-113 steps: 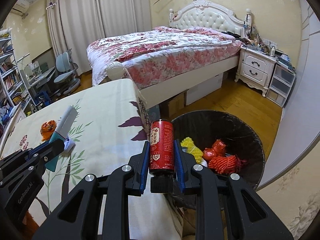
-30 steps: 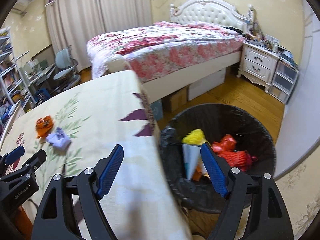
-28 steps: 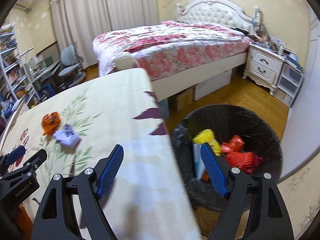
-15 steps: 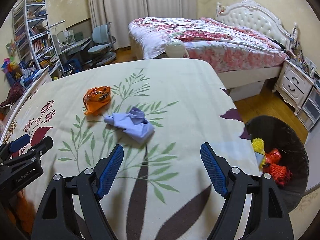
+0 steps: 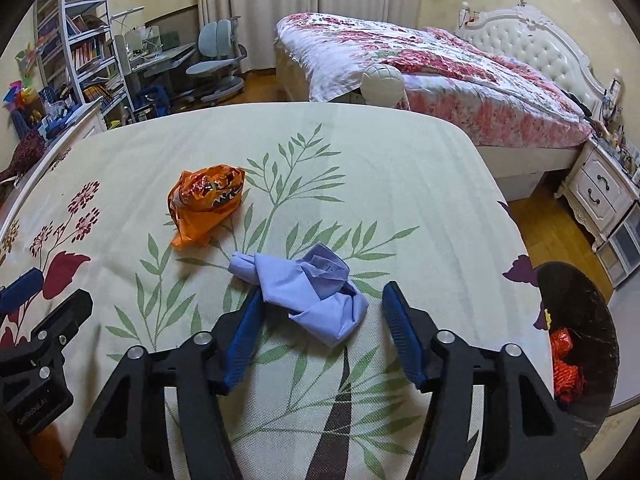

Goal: Collect trash
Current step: 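Grasp the light blue cloth with the right gripper while the left grasps the orange wrapper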

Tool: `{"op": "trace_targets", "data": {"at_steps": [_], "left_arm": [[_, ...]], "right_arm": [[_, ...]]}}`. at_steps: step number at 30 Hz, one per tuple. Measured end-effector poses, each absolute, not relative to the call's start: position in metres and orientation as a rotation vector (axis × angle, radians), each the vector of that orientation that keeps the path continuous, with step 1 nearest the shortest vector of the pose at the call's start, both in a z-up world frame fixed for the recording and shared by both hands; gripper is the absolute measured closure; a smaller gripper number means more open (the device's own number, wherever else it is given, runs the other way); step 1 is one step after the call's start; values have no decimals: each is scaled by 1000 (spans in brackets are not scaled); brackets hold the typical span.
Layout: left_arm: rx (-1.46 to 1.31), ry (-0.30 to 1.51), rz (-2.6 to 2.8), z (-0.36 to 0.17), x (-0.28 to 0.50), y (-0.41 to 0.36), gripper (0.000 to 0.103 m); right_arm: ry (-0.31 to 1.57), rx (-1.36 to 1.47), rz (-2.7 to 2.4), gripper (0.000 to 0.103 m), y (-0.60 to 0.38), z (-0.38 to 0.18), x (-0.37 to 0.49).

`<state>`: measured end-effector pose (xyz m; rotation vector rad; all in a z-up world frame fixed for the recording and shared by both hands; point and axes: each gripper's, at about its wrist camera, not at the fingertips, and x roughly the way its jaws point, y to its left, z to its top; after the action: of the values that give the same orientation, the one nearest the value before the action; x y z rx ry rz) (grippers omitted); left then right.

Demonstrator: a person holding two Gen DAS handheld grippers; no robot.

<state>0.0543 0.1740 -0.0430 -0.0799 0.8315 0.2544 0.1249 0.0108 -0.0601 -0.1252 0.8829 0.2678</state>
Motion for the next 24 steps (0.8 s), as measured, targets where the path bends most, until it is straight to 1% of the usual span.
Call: {"op": "trace_targets", "data": {"at_steps": [1, 3, 24], "left_arm": [[-80, 833, 252, -43, 55, 174, 22], [-82, 835, 250, -44, 58, 173, 22], [-2, 825, 135, -43, 105, 124, 22]], "right_arm": [[885, -113, 272, 56, 10, -60, 126], [886, -101, 274, 62, 8, -60, 128], [882, -17, 174, 62, -33, -60, 157]]}}
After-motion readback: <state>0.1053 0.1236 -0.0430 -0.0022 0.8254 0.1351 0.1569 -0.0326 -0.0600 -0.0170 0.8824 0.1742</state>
